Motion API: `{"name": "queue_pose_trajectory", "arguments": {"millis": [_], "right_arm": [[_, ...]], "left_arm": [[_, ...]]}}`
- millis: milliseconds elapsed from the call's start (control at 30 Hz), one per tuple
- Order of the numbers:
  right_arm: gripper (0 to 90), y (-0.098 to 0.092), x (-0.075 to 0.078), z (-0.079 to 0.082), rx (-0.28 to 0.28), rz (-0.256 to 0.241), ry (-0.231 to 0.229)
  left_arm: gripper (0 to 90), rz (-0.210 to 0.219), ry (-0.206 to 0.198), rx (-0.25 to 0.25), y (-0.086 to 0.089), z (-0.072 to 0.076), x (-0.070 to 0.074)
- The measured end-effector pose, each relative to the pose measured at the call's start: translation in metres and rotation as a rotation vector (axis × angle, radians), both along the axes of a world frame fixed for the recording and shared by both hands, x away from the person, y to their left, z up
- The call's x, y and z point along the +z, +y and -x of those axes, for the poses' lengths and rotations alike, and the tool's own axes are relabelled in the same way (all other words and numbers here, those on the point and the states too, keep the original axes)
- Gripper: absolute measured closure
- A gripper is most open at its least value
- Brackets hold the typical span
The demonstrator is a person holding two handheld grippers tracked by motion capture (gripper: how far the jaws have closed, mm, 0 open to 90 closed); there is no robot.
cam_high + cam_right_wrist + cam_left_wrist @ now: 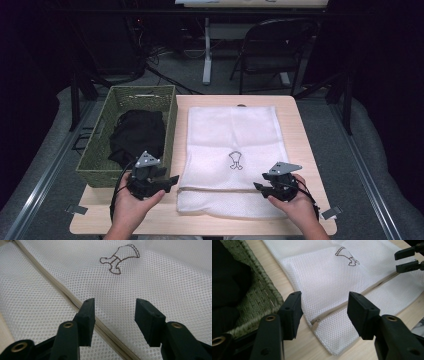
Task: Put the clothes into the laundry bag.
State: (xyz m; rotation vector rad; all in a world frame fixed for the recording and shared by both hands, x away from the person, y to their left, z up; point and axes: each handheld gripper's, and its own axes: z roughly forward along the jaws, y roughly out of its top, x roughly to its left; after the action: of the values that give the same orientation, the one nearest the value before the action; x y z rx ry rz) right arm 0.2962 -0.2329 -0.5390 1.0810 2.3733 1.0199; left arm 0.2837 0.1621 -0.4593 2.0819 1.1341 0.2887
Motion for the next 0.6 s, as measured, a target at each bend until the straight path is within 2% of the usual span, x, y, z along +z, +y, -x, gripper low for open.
{"name": "queue_pose_trajectory", "arguments": {"millis": [100, 167, 300, 600], "right_arm": [[47.7, 0.000, -0.001, -0.001, -0.001, 0.006, -0.005], [44.7, 0.002, -0.001, -0.001, -0.001, 0.029, -0.014], [39.3, 0.003, -0.004, -0.002, -0.009, 0.054, 0.000], [34.5, 0.000, -0.007, -0.004, -0.028, 0.037, 0.011]], "left_arm": [[39.6, 0.001, -0.021, -0.004, -0.001, -0.006, 0.003], [38.0, -0.005, -0.026, 0.003, -0.001, -0.010, 0.005], [33.7, -0.009, -0.032, 0.011, 0.000, -0.018, 0.007], [28.6, -0.021, -0.022, 0.039, 0.006, -0.037, 0.012]]}}
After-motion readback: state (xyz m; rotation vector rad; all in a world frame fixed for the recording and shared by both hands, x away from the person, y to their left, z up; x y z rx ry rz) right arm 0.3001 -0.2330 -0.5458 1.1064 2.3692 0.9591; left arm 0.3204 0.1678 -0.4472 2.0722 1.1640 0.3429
